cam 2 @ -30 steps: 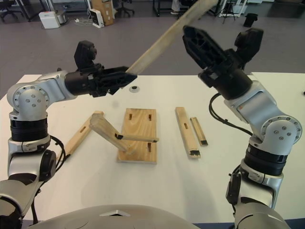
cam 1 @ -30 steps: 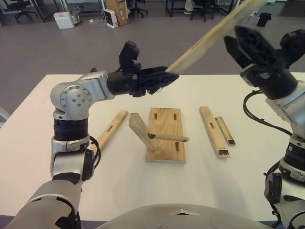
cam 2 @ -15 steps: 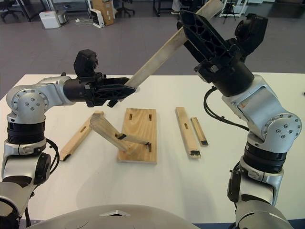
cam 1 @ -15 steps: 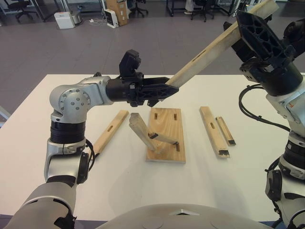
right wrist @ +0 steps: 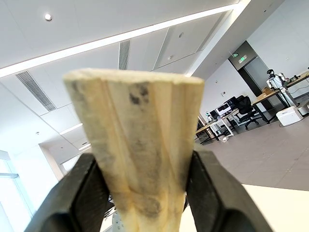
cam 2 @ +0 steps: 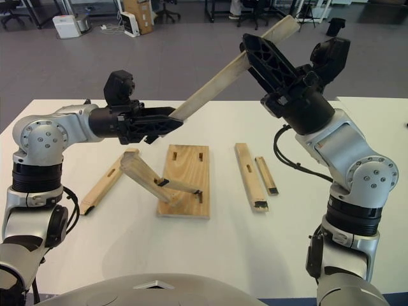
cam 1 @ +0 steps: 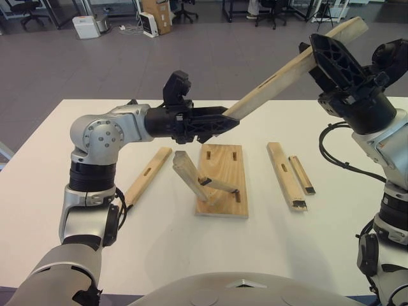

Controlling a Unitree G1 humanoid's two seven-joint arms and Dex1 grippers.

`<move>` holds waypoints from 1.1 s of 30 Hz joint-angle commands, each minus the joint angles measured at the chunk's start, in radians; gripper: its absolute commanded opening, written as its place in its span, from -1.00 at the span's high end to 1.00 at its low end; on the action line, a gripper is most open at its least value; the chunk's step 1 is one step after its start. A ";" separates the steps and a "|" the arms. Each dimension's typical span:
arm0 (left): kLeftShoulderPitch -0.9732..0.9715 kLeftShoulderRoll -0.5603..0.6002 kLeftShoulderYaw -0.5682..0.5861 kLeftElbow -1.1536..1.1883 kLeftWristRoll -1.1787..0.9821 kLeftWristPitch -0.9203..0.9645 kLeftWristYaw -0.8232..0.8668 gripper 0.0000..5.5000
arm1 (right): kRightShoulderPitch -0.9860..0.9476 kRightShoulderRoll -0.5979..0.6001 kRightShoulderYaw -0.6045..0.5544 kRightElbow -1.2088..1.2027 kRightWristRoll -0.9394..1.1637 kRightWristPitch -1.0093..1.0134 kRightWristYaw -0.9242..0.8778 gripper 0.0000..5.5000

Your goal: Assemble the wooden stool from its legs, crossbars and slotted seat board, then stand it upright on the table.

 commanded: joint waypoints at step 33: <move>0.863 -0.012 0.180 -0.324 0.498 -0.407 0.593 0.25 | 0.457 0.247 -0.007 -0.233 -0.472 -0.179 -0.294 -0.35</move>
